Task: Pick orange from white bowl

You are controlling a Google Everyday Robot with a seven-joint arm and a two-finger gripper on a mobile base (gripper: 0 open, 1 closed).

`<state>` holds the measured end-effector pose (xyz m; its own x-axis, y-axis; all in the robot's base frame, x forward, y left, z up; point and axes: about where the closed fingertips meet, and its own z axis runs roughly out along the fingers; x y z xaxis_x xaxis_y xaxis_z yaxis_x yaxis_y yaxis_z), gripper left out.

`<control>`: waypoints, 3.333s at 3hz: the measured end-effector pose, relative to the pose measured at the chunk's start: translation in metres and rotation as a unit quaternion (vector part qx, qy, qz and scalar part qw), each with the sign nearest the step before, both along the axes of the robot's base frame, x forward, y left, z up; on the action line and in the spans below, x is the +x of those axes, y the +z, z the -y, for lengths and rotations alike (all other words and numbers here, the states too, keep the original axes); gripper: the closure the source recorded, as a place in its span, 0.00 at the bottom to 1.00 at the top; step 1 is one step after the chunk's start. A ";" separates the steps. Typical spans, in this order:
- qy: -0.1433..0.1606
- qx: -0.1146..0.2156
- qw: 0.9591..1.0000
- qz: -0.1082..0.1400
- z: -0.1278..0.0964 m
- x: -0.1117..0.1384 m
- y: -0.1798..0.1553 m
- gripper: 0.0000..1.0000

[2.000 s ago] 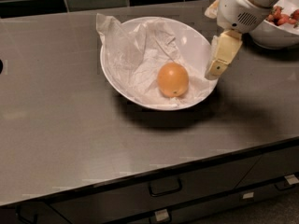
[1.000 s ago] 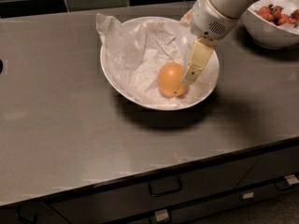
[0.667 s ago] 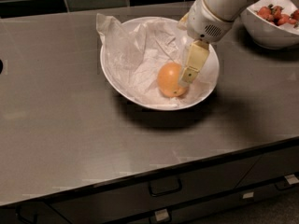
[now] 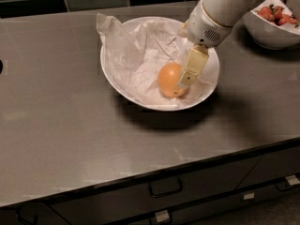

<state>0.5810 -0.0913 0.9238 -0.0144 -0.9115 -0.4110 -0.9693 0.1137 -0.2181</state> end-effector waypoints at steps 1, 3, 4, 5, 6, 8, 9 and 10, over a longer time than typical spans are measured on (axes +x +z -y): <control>-0.007 0.002 1.000 -0.004 0.002 0.003 -0.008 0.10; -0.007 0.003 1.000 -0.004 0.002 0.003 -0.008 0.00; -0.007 0.005 1.000 -0.011 0.000 0.003 -0.014 0.00; -0.013 0.008 1.000 -0.025 -0.001 0.001 -0.029 0.14; -0.021 0.012 0.999 -0.041 0.000 0.001 -0.045 0.31; -0.021 0.017 0.998 -0.059 -0.003 0.004 -0.063 0.30; -0.019 0.018 0.998 -0.062 -0.005 0.004 -0.066 0.30; -0.014 0.021 0.997 -0.068 -0.009 0.006 -0.072 0.30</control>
Offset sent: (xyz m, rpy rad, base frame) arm 0.0026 -0.0016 -0.0065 0.0043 0.0071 -0.0127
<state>0.5865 -0.0819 0.8514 -0.0971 -0.8917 -0.4420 -0.9859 0.1470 -0.0799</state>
